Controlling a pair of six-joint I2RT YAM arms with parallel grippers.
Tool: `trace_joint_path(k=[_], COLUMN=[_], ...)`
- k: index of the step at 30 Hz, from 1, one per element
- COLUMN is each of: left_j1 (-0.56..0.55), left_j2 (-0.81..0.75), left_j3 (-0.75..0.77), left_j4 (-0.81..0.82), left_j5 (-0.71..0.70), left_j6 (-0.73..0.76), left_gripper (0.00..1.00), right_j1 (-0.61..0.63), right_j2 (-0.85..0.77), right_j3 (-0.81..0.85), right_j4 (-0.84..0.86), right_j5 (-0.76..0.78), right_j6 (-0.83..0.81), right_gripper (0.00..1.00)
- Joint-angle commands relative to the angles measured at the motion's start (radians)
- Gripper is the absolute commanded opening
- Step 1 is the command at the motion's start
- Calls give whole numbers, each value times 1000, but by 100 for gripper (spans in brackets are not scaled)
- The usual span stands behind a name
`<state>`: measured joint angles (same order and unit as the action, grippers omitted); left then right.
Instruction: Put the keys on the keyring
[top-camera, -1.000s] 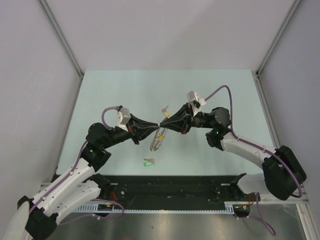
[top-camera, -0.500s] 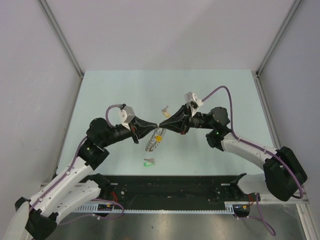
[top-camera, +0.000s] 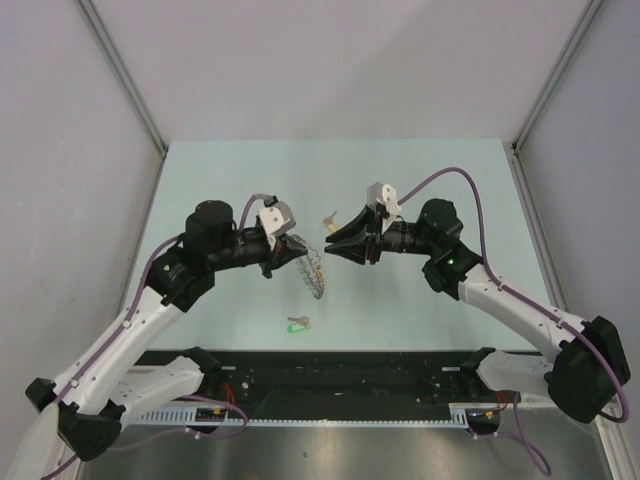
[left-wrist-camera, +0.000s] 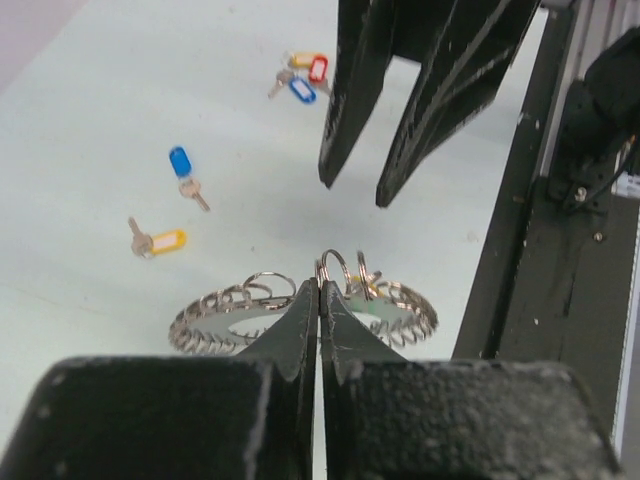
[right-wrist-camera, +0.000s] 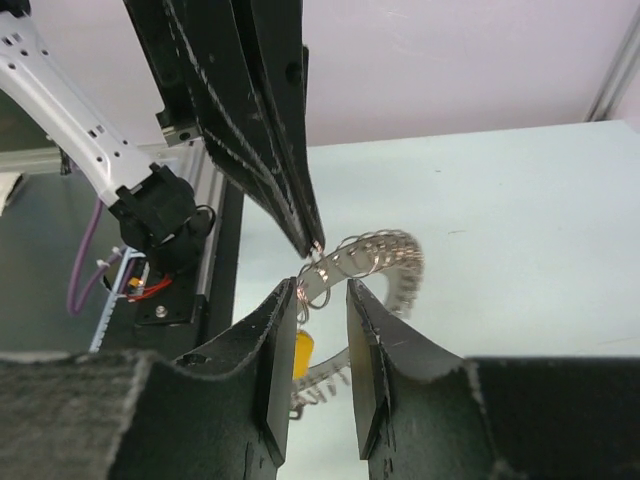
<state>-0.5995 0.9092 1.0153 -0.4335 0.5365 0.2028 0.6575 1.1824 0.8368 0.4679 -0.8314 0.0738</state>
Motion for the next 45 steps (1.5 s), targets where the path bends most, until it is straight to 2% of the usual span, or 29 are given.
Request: trace_joint_path(k=[1, 18, 28, 33, 36, 39, 40, 41, 45], left_j1=[3, 3, 3, 3, 3, 3, 3, 3, 6], left_j2=[16, 22, 14, 7, 5, -1, -13, -21, -79], left_j3=[72, 59, 39, 25, 22, 13, -1, -9, -76], left_j4=[-105, -67, -24, 4, 7, 16, 28, 36, 110], left_j5=[65, 117, 132, 131, 129, 111, 106, 88, 40], left_j6=[86, 66, 47, 32, 32, 30, 26, 24, 6], left_gripper=[0, 0, 0, 0, 0, 1, 4, 12, 27], right_j1=[10, 71, 88, 94, 94, 93, 91, 88, 73], right_j2=[26, 128, 154, 160, 155, 146, 143, 135, 123], right_j3=[87, 171, 176, 179, 179, 179, 179, 179, 179], right_j4=[-89, -199, -181, -186, -192, -196, -195, -193, -193], right_j5=[-20, -90, -90, -101, -97, -92, -92, -92, -94], right_j6=[-107, -204, -197, -197, -200, -200, -198, -194, -184], right_gripper=[31, 23, 19, 14, 0, 0, 0, 0, 0])
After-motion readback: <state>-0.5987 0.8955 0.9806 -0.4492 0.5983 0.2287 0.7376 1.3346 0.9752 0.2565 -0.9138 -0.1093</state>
